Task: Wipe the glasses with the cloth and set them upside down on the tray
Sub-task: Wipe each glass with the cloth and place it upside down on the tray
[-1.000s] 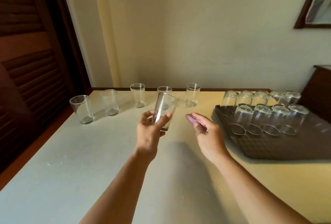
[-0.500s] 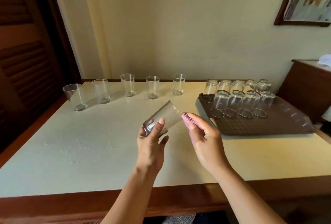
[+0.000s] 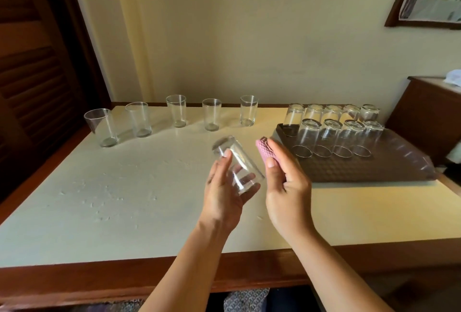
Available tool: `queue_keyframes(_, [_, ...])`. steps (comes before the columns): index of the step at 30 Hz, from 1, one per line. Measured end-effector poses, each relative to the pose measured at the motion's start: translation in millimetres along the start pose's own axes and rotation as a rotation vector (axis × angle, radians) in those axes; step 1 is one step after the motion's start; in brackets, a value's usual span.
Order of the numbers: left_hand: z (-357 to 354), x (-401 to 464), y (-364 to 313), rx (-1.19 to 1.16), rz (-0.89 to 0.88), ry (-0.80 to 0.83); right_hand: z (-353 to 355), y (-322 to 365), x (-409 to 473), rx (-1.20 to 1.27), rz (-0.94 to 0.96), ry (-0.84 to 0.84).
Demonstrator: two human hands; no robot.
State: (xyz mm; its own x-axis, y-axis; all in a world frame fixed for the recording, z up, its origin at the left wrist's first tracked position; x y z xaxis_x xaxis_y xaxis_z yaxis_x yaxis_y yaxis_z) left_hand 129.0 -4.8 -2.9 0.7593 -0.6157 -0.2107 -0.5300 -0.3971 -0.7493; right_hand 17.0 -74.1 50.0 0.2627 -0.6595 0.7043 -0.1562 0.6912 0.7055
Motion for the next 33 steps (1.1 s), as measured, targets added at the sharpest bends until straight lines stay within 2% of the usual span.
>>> queue_keyframes(2, [-11, -8, 3, 0.097, -0.031, 0.084, -7, -3, 0, -0.029, 0.011, 0.021])
queue_keyframes(6, [-22, -9, 5, 0.209, -0.026, 0.116, -10, -14, -7, -0.011, -0.085, 0.095])
queue_keyframes(9, [-20, -4, 1, 0.247, -0.014, 0.103, -4, -14, -22, -0.004, -0.046, 0.102])
queue_keyframes(11, [-19, -2, 4, 0.257, -0.065, 0.135, 0, -17, -26, 0.015, -0.028, 0.123])
queue_keyframes(15, [-23, -11, 22, 0.268, -0.125, 0.238, 3, -23, 5, 0.089, -0.127, 0.111])
queue_keyframes(20, [-26, 2, 11, 0.313, -0.223, 0.106, -2, -11, -6, 0.151, -0.092, 0.156])
queue_keyframes(25, [-28, -1, 3, 0.417, -0.327, 0.191, 3, -20, -3, 0.220, -0.119, 0.108])
queue_keyframes(29, [-36, -7, 5, 0.331, -0.313, 0.146, 0, -9, 20, 0.189, -0.081, 0.039])
queue_keyframes(33, [-42, -7, -12, 0.251, -0.251, 0.218, -2, -4, -11, 0.270, -0.059, 0.088])
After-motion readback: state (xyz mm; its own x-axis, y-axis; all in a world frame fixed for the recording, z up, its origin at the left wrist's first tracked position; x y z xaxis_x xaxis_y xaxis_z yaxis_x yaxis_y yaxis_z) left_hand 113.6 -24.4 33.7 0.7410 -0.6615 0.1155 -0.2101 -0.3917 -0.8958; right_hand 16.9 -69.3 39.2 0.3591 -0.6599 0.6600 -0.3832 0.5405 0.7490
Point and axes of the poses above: each hand's wrist, its own x-axis towards the middle knuckle, its own z-axis out of the back of the hand, y = z × x, the point moved 5 cm from there along x, towards the middle knuckle, and after that the axes turned 8 degrees about -y, right-handed, at the moved point
